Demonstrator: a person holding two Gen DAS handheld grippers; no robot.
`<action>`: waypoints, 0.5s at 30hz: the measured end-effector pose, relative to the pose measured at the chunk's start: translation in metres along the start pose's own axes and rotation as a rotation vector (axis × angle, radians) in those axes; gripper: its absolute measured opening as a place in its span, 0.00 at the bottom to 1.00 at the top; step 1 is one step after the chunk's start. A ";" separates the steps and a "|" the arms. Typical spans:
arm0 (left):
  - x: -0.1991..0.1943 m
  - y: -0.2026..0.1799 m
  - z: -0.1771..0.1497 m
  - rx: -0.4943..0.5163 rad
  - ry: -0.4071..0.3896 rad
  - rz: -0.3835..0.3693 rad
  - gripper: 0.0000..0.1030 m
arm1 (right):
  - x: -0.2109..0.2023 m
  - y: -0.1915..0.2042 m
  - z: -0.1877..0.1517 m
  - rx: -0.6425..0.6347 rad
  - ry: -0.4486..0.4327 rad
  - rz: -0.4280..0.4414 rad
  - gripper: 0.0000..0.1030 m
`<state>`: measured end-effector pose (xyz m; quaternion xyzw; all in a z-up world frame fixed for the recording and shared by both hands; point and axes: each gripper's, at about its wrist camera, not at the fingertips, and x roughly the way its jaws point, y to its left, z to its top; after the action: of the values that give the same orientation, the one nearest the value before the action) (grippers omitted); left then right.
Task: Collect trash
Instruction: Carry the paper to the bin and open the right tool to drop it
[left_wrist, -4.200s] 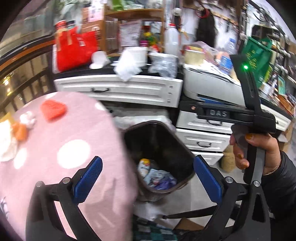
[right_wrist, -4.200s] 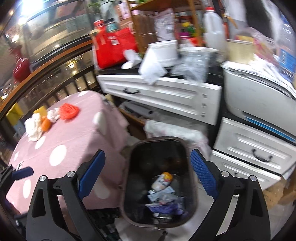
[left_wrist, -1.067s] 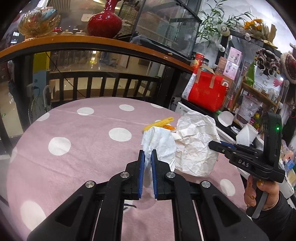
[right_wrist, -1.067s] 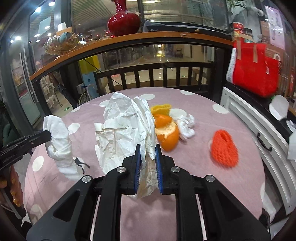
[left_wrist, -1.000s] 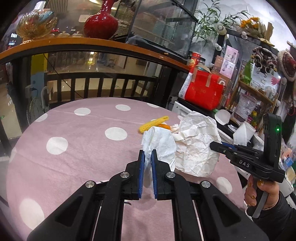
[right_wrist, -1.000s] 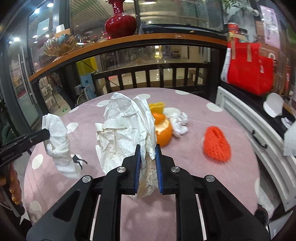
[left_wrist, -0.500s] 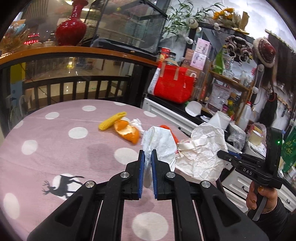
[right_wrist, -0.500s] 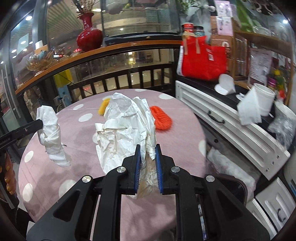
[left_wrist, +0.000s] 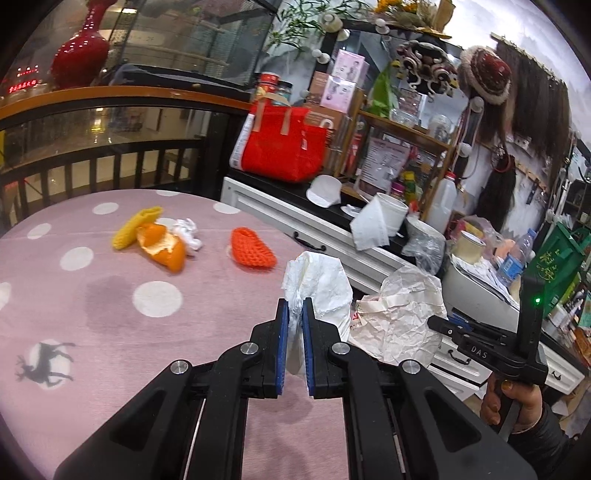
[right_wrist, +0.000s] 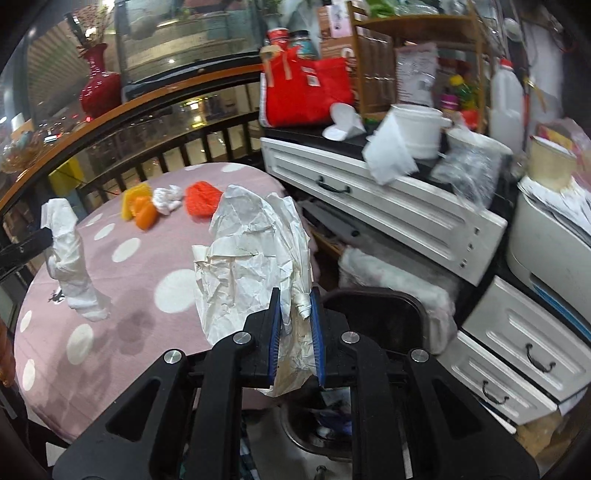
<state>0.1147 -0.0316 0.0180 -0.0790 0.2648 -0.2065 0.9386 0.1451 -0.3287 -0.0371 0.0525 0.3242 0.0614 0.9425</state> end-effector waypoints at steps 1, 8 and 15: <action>0.002 -0.003 0.000 0.004 0.002 -0.008 0.08 | 0.000 -0.007 -0.004 0.009 0.006 -0.011 0.15; 0.012 -0.026 0.003 0.030 0.008 -0.053 0.08 | 0.005 -0.052 -0.026 0.067 0.052 -0.122 0.15; 0.019 -0.044 0.008 0.053 0.005 -0.088 0.08 | 0.035 -0.084 -0.052 0.065 0.147 -0.251 0.15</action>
<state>0.1186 -0.0795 0.0272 -0.0653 0.2580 -0.2547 0.9297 0.1471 -0.4038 -0.1110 0.0375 0.3981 -0.0641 0.9143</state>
